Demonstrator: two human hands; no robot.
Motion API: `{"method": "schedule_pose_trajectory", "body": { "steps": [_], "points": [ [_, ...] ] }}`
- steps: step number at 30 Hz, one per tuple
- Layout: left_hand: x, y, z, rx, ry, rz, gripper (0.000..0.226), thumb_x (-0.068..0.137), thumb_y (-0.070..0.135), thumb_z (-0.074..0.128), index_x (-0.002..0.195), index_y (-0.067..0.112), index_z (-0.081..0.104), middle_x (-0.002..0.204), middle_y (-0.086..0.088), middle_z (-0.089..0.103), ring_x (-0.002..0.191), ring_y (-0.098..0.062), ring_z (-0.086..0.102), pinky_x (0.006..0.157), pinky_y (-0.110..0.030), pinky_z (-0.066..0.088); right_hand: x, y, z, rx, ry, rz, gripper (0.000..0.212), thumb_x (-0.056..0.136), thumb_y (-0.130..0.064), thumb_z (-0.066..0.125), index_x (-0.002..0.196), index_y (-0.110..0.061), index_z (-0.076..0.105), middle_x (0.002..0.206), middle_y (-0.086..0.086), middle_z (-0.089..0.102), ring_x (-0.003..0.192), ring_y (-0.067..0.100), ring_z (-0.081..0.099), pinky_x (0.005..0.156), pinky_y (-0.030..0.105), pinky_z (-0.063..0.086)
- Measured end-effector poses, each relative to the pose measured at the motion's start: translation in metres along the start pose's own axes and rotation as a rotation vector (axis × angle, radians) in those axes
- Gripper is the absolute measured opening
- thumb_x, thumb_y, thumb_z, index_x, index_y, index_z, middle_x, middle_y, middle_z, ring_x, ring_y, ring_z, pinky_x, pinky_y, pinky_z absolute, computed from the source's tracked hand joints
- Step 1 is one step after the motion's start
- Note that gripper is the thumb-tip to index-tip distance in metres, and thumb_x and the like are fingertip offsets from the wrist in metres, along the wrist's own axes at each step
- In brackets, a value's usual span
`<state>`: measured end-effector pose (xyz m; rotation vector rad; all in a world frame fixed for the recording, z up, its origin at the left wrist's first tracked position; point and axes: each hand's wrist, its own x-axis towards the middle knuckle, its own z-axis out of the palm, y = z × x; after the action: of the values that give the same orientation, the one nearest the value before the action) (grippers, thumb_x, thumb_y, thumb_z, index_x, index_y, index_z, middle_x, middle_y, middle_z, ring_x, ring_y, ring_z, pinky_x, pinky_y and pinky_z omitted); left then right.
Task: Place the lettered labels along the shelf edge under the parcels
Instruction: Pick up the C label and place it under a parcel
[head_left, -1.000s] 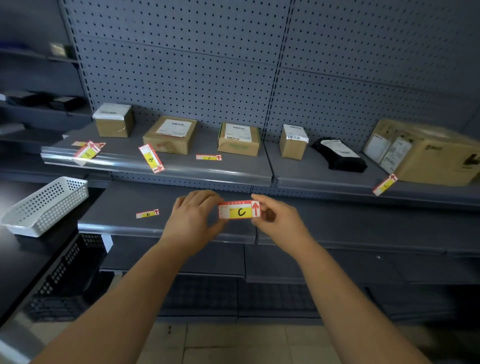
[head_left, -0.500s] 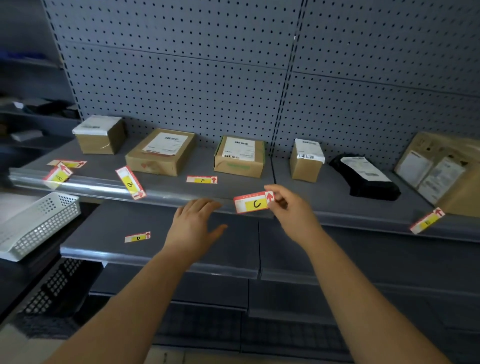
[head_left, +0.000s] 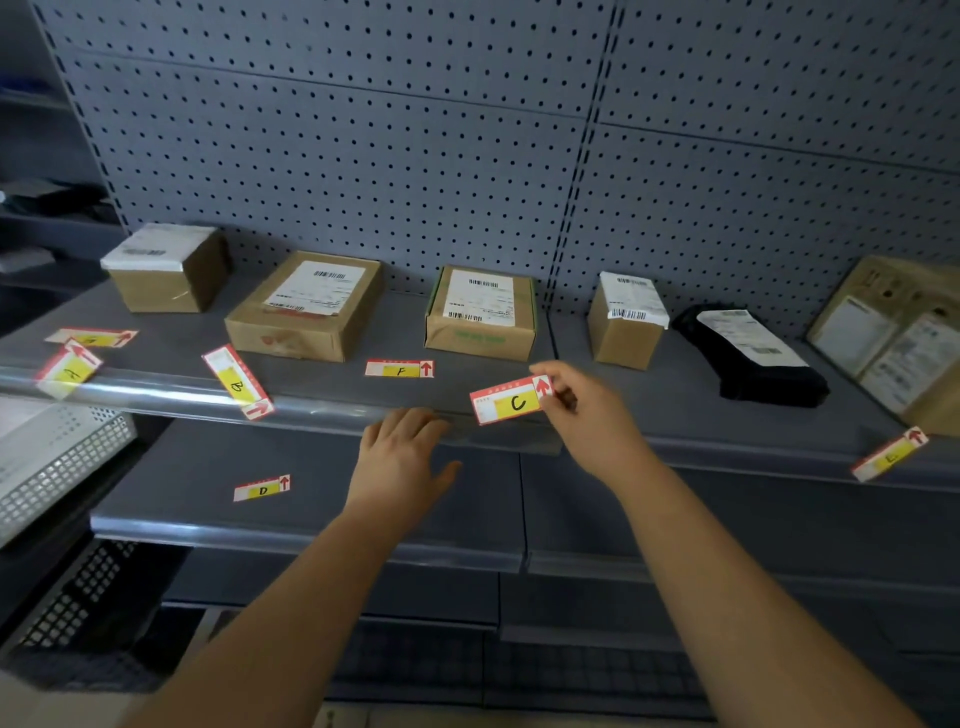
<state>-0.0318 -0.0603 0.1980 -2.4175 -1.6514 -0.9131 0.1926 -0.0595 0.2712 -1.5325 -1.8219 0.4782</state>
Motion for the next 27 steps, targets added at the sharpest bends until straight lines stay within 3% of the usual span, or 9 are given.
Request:
{"method": "schedule_pose_trajectory", "body": {
  "steps": [8,14,20,27],
  "points": [
    [0.009,-0.002,0.006,0.055,0.028,-0.054,0.041,0.074,0.039,0.071,0.108,0.019,0.063,0.106,-0.002,0.058,0.101,-0.026,0.052,0.090,-0.045,0.037,0.003,0.007,0.001,0.009,-0.005,0.000,0.031,0.097,-0.014,0.054,0.122,-0.031,0.059,0.093,-0.007,0.059,0.083,0.004,0.056,0.069,0.016,0.043],
    [0.013,0.000,0.007,0.061,0.051,-0.070,0.035,0.074,0.040,0.072,0.099,0.017,0.065,0.098,-0.003,0.058,0.093,-0.027,0.053,0.084,-0.045,0.040,0.006,0.007,0.001,0.002,-0.017,-0.038,0.032,0.097,-0.013,0.052,0.124,-0.029,0.058,0.092,-0.012,0.058,0.083,0.000,0.054,0.069,0.015,0.039],
    [0.013,0.003,0.004,0.036,0.025,-0.097,0.037,0.076,0.044,0.069,0.103,0.018,0.064,0.100,-0.001,0.056,0.096,-0.024,0.050,0.087,-0.044,0.039,0.012,0.003,0.011,-0.069,0.013,-0.141,0.034,0.097,-0.012,0.052,0.128,-0.025,0.056,0.089,-0.021,0.049,0.085,0.002,0.049,0.074,0.016,0.039],
    [0.010,0.002,-0.001,0.024,-0.009,-0.098,0.041,0.075,0.045,0.069,0.110,0.024,0.063,0.107,0.001,0.055,0.103,-0.024,0.048,0.093,-0.043,0.035,0.017,-0.003,0.029,-0.219,0.008,-0.301,0.033,0.095,-0.008,0.050,0.124,-0.021,0.059,0.115,0.000,0.061,0.104,0.014,0.055,0.084,0.027,0.045]
  ]
}}
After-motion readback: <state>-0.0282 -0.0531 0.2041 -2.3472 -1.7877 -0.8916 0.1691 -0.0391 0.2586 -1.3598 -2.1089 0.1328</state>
